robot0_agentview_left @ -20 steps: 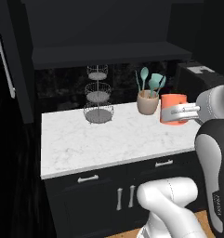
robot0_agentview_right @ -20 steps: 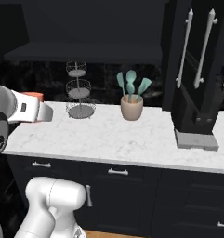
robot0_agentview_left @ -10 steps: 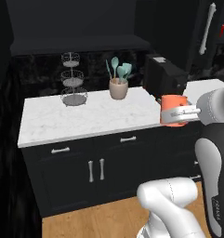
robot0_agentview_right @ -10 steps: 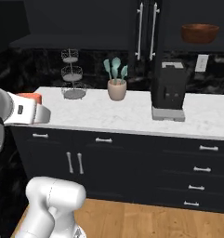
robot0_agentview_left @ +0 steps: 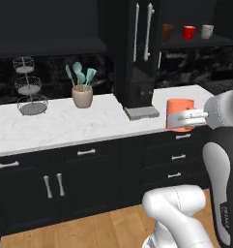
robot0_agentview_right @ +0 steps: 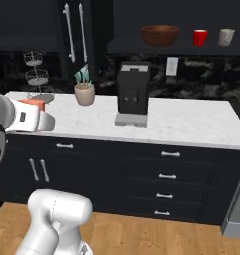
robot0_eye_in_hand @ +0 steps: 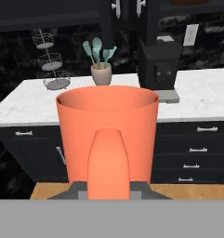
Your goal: Gather all objects into one cabinet and sort the glasses and bowls to opposite sides.
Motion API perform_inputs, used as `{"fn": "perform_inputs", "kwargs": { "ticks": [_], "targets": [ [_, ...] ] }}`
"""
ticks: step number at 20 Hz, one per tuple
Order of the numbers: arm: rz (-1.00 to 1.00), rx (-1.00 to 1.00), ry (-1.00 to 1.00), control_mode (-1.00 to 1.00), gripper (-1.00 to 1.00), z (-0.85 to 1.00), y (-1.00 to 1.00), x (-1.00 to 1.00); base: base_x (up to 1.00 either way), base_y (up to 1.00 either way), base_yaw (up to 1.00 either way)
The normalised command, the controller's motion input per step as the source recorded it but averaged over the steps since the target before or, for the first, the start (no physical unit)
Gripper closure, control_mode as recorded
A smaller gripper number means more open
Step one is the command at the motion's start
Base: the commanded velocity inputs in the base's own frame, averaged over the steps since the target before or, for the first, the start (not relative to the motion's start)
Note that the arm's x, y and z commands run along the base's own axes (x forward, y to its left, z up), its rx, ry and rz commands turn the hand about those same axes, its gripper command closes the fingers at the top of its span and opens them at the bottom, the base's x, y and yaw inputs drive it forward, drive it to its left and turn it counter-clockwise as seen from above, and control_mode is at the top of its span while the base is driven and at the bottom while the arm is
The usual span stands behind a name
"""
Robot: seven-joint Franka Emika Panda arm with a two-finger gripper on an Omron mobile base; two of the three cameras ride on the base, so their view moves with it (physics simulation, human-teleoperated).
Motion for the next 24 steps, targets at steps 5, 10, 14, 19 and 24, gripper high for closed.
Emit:
{"fn": "perform_inputs", "kwargs": {
  "ticks": [5, 10, 14, 19, 24],
  "targets": [
    [0.00, 0.00, 0.00, 1.00, 1.00, 0.00, 0.00, 0.00, 0.00, -0.97, 0.00],
    [0.00, 0.00, 0.00, 1.00, 1.00, 0.00, 0.00, 0.00, 0.00, -0.89, 0.00],
    [0.00, 0.00, 0.00, 1.00, 1.00, 0.00, 0.00, 0.00, 0.09, -0.58, 0.00],
    [0.00, 0.00, 0.00, 1.00, 1.00, 0.00, 0.00, 0.00, 0.32, -0.41, 0.00],
    [0.00, 0.00, 0.00, 1.00, 1.00, 0.00, 0.00, 0.00, 0.48, -0.36, 0.00]
  ]
}}
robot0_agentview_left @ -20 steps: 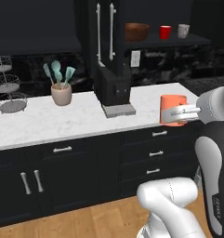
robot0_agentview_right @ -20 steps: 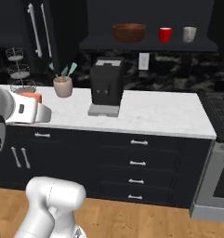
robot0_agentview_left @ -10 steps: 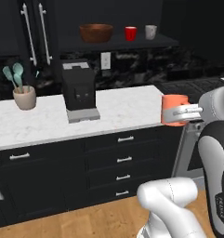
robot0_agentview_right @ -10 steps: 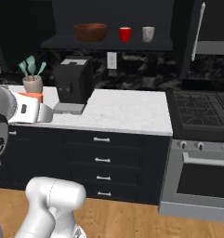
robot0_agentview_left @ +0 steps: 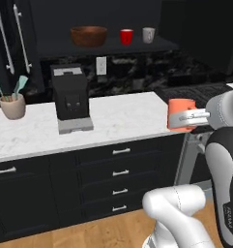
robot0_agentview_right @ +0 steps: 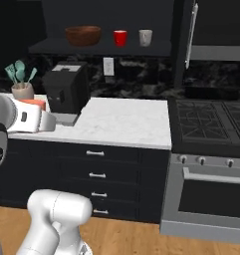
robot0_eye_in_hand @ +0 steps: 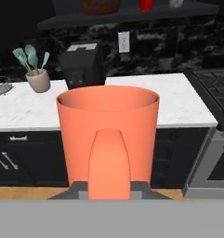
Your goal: Gather all objects into one cabinet and sort the glasses and bowls to opposite sides.
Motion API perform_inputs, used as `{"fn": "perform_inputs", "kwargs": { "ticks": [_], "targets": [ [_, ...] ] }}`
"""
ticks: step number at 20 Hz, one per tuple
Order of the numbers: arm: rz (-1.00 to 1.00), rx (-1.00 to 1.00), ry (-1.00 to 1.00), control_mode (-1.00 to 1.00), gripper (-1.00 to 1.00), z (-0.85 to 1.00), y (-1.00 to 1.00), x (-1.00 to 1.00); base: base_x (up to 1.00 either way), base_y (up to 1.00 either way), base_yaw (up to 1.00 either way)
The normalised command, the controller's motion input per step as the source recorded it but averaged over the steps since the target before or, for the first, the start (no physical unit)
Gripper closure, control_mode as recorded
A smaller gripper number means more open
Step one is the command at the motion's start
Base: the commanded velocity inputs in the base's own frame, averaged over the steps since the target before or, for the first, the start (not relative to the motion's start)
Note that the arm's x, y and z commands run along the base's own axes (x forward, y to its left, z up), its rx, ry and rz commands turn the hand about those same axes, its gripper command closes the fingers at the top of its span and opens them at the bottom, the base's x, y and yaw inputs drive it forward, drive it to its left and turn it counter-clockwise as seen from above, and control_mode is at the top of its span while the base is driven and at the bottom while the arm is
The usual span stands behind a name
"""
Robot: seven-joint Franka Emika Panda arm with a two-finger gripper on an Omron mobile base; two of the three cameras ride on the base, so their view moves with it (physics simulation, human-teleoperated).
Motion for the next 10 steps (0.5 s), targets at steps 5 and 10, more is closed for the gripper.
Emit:
{"fn": "perform_inputs", "kwargs": {
  "ticks": [5, 10],
  "targets": [
    [0.00, 0.00, 0.00, 1.00, 1.00, 0.00, 0.00, 0.00, 0.58, -0.35, 0.00],
    [0.00, 0.00, 0.00, 1.00, 1.00, 0.00, 0.00, 0.00, 0.61, -0.36, 0.00]
  ]
}}
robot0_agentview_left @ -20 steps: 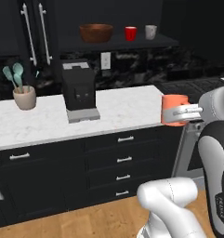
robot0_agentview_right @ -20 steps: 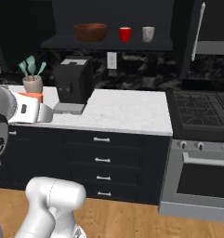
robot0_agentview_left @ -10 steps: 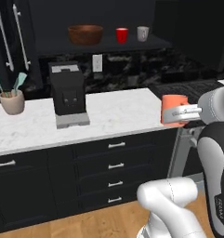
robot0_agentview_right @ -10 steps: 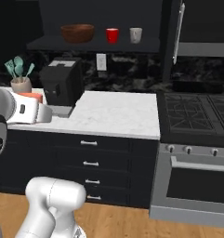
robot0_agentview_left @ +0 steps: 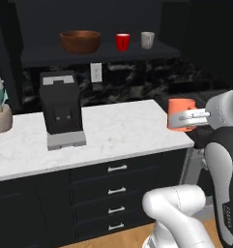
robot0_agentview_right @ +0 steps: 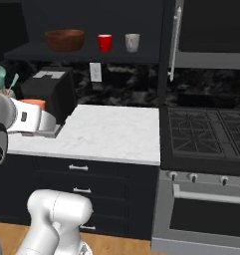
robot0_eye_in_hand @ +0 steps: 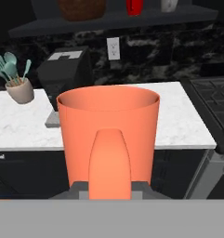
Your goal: Gather all objects into one cabinet and sort the glasses and bowls to opposite sides.
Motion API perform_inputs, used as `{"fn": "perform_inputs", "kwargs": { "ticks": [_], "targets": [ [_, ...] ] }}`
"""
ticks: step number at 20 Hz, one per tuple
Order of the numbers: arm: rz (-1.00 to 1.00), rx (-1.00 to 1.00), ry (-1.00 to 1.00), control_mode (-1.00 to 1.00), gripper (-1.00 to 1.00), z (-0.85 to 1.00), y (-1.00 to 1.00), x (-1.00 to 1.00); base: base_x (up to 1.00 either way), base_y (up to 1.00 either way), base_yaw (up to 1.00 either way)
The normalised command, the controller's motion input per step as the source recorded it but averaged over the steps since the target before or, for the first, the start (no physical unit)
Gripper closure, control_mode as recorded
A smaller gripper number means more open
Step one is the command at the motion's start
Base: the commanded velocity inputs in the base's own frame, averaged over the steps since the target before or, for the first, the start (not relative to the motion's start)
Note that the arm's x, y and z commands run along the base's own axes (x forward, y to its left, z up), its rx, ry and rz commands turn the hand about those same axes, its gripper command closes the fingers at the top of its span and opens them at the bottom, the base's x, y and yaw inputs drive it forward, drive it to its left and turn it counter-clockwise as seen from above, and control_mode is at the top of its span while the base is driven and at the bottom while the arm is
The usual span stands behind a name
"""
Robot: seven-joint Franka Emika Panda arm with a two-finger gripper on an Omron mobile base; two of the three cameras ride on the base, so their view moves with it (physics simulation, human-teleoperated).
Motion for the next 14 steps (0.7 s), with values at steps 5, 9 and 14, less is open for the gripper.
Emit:
{"fn": "perform_inputs", "kwargs": {
  "ticks": [5, 9, 14],
  "targets": [
    [0.00, 0.00, 0.00, 1.00, 1.00, 0.00, 0.00, 0.00, 0.67, -0.33, 0.00],
    [0.00, 0.00, 0.00, 1.00, 1.00, 0.00, 0.00, 0.00, 0.61, -0.25, 0.00],
    [0.00, 0.00, 0.00, 1.00, 1.00, 0.00, 0.00, 0.00, 0.53, -0.16, 0.00]
  ]
}}
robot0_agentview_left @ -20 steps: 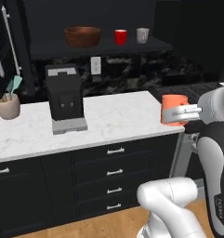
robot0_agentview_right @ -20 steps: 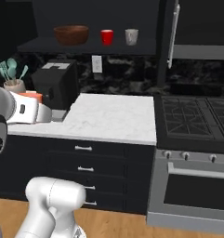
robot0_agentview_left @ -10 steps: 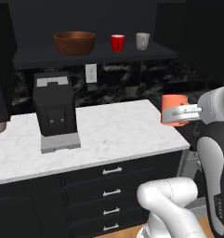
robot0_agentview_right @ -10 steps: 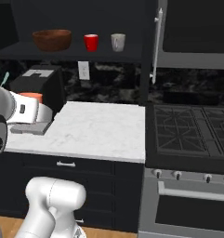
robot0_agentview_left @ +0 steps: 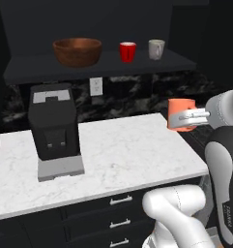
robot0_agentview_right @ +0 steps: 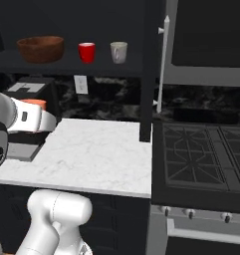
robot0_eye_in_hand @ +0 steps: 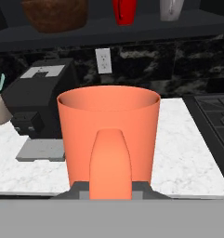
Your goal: Gather all objects into one cabinet and sort the glasses and bowls to opposite sides.
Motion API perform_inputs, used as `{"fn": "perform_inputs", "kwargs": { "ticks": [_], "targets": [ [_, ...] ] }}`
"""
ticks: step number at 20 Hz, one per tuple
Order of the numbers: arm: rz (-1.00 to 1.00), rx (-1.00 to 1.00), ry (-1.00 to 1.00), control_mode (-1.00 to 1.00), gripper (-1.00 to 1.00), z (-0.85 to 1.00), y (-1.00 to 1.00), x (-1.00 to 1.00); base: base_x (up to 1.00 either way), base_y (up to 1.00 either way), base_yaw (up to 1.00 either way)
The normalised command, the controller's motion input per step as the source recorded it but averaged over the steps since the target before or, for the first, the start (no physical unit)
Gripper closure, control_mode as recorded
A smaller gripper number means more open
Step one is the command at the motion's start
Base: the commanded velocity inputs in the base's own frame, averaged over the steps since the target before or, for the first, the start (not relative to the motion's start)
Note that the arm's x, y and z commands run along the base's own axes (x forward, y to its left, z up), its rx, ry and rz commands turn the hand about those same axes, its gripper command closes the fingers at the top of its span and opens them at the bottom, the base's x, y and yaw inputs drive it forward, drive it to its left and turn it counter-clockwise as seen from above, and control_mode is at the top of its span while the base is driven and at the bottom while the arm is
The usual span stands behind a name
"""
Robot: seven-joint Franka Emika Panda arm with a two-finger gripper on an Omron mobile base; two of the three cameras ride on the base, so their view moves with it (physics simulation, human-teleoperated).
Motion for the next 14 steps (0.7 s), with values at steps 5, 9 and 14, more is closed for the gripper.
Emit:
{"fn": "perform_inputs", "kwargs": {
  "ticks": [5, 9, 14],
  "targets": [
    [0.00, 0.00, 0.00, 1.00, 1.00, 0.00, 0.00, 0.00, 0.34, -0.14, 0.00],
    [0.00, 0.00, 0.00, 1.00, 1.00, 0.00, 0.00, 0.00, 0.29, -0.11, 0.00],
    [0.00, 0.00, 0.00, 1.00, 1.00, 0.00, 0.00, 0.00, 0.26, -0.18, 0.04]
  ]
}}
